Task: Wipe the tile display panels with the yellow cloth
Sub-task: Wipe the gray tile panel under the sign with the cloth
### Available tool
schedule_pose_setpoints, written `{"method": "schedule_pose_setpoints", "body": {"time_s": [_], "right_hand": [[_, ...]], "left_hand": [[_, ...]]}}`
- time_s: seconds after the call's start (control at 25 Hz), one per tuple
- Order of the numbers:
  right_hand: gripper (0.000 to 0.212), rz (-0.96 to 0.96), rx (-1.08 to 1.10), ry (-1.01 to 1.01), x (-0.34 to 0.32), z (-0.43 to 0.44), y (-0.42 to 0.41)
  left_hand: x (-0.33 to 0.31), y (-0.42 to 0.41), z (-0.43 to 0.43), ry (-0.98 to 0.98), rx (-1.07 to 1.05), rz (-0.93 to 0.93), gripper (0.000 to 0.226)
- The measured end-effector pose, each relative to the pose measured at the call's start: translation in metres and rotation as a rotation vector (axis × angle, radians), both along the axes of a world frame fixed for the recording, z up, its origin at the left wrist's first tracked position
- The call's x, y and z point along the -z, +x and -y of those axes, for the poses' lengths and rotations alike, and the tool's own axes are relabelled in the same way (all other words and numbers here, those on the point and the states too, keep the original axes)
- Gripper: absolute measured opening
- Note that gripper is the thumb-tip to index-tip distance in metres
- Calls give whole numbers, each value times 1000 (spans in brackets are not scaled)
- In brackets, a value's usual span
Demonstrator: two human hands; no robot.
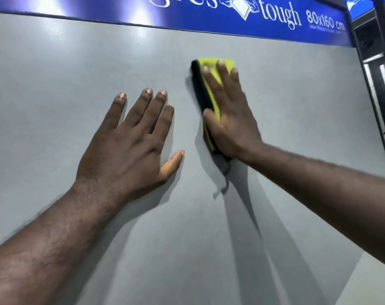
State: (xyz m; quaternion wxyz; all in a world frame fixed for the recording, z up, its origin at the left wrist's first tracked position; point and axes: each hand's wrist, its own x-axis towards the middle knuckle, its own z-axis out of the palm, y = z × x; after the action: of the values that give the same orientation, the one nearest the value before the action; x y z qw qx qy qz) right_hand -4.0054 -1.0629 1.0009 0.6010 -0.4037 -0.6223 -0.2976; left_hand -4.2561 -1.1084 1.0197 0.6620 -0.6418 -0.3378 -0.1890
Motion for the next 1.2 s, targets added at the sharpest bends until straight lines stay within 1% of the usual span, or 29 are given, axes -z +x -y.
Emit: {"method": "schedule_pose_setpoints", "body": {"time_s": [0.04,0.08,0.12,0.24,0.28,0.32,0.4,0.44,0.48,0.52,0.6,0.64,0.68,0.76,0.8,0.84,0.92,0.96,1.0,1.08,1.12,1.16,1.2], "right_hand": [[80,114,-12,28,21,-2,0],[79,154,-14,49,34,-4,8],[79,114,-11,53,32,-6,18],[80,-265,-58,-84,-8,-4,18],[80,-284,-56,-95,-13,0,7],[80,-191,-36,-54,-9,4,-5],[80,103,-25,18,22,6,-18],[80,171,-21,37,33,7,-15],[80,147,-15,45,32,8,-12],[80,42,-16,19,21,8,-14],[79,-222,-75,-97,-9,18,-36],[79,-235,-73,-104,-14,24,-52],[78,-138,-51,-51,-11,30,-70],[79,127,-16,40,21,33,-91],[79,150,-4,66,30,35,-93],[79,80,1,53,28,37,-95],[80,-222,-53,-84,2,43,-112],[81,-283,-75,-131,-11,49,-127],[81,-228,-60,-110,-15,57,-148],[80,67,-18,22,2,66,-181],[79,167,-3,55,15,67,-186],[79,178,8,71,20,67,-185],[78,97,9,54,16,69,-185]], "left_hand": [[0,0,0,8,-10,0,91],[1,0,-1,19,-18,3,90],[1,0,-1,23,-21,6,90],[-2,0,0,3,0,2,90],[-3,-3,1,-3,17,-3,89],[-4,-8,2,-6,31,-4,89],[-2,-26,8,-4,49,-1,87],[0,-37,12,-4,53,-4,86],[2,-48,16,-4,55,-8,86],[3,-59,20,-2,55,-11,86],[3,-76,27,3,54,-29,86],[3,-83,30,6,52,-38,86],[2,-91,33,10,51,-43,86],[1,-115,40,11,37,-47,87],[1,-128,45,13,30,-48,87],[0,-142,50,16,28,-49,87],[0,-162,58,9,47,-57,86],[0,-168,61,7,53,-60,85],[1,-176,65,12,55,-58,85],[1,-193,69,30,59,-48,84],[2,-202,71,32,57,-42,84],[4,-211,74,28,49,-36,85],[6,-219,76,25,38,-30,85]]}}
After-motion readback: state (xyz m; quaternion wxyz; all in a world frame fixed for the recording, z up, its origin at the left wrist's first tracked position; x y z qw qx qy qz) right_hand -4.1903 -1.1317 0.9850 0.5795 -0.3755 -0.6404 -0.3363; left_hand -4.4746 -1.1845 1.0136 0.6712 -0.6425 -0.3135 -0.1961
